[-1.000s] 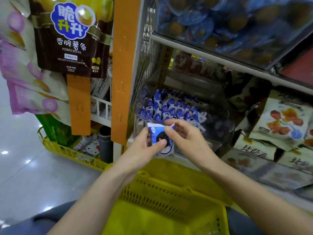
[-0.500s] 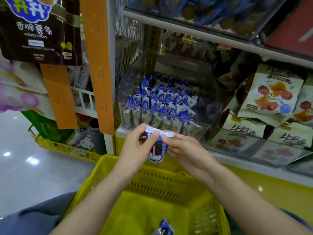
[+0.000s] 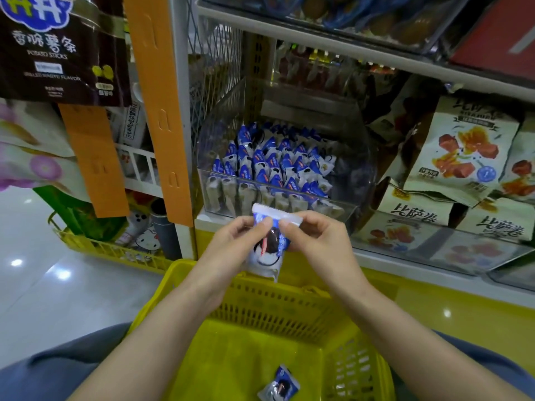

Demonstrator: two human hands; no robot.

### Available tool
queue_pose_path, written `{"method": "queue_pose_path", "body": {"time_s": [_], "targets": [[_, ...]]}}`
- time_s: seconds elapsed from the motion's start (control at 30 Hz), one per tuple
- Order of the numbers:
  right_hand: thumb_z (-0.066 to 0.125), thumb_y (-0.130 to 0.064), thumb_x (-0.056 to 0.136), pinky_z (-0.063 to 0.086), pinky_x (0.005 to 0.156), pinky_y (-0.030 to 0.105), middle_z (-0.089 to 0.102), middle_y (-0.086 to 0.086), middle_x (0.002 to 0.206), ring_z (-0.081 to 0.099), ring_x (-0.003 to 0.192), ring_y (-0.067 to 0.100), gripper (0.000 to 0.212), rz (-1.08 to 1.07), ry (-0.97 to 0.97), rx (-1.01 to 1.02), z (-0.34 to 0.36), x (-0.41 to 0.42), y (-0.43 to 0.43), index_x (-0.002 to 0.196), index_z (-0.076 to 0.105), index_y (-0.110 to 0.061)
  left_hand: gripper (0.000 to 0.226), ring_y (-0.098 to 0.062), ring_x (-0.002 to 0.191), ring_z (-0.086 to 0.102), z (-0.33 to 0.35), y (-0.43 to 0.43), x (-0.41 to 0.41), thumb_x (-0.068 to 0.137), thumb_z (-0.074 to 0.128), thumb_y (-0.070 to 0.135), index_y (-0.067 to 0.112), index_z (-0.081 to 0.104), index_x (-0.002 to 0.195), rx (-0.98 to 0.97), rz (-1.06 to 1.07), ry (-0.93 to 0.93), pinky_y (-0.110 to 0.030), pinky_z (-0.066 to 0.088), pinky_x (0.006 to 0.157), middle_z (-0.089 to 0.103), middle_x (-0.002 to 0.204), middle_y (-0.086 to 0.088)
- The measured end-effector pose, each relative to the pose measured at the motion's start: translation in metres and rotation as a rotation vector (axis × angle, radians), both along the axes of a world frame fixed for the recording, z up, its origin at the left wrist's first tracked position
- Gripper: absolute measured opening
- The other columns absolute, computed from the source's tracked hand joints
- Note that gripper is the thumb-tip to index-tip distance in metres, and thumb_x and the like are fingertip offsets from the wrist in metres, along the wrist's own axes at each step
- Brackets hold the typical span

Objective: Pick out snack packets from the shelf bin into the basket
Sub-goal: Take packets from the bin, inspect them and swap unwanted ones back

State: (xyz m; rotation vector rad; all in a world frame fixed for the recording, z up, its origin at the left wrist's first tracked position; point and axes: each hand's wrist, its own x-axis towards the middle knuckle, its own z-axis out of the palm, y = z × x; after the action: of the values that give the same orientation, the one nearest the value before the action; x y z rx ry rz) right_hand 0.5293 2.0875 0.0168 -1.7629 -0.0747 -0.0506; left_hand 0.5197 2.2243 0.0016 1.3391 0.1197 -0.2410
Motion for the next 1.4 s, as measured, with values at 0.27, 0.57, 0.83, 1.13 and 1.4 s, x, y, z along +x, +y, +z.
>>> {"method": "queue_pose_path", "body": {"time_s": [0.27,0.57,0.83,1.13,1.4], "targets": [[0.058,-0.006,0.088,0.057,0.061,0.02,0.068,0.009,0.082,0.065,0.069,0.011,0.013,0.053,0.295,0.266,0.003,0.003,-0.008,0.1,0.054,-0.003,0.019,-0.012,0.08,0.068,0.001,0.005,0.003,0.082,0.063,0.018,0.01,0.062,0.099,-0.043,0.249,-0.105,-0.019,0.055,0.068,0.073,0.091,-0.006],[0.07,-0.009,0.078,0.053,0.059,0.017,0.068,0.003,0.085,0.065,0.067,0.004,0.021,0.192,0.225,-0.012,-0.002,0.002,-0.008,0.096,0.059,-0.011,0.022,-0.015,0.087,0.068,0.0,0.004,-0.001,0.09,0.054,0.027,0.01,0.065,0.098,0.032,0.16,-0.155,-0.026,0.053,0.08,0.073,0.089,-0.004],[0.061,-0.028,0.087,0.046,0.091,0.019,0.056,-0.011,0.107,0.056,0.101,0.002,0.037,0.191,0.132,-0.273,-0.015,-0.001,-0.001,0.119,0.047,-0.017,0.019,-0.004,0.065,0.056,-0.006,0.005,0.0,0.094,0.05,0.017,0.009,0.062,0.082,0.299,0.236,-0.234,-0.018,0.047,0.063,0.062,0.071,-0.002],[0.063,-0.025,0.085,0.057,0.069,0.028,0.07,-0.001,0.08,0.067,0.076,0.012,0.006,0.222,0.113,-0.225,-0.01,0.001,-0.007,0.082,0.067,-0.023,0.02,0.004,0.051,0.05,-0.01,0.002,-0.008,0.089,0.058,0.021,0.026,0.059,0.069,0.681,0.134,-0.503,-0.009,0.035,0.049,0.055,0.052,0.019],[0.067,-0.023,0.082,0.055,0.064,0.028,0.071,-0.005,0.071,0.066,0.069,0.007,0.013,0.102,-0.036,-0.217,-0.006,0.0,-0.009,0.07,0.067,-0.03,0.017,-0.015,0.072,0.068,-0.008,0.0,-0.002,0.09,0.055,0.02,0.012,0.068,0.085,0.339,0.031,-0.264,-0.031,0.054,0.069,0.073,0.077,-0.007]]}}
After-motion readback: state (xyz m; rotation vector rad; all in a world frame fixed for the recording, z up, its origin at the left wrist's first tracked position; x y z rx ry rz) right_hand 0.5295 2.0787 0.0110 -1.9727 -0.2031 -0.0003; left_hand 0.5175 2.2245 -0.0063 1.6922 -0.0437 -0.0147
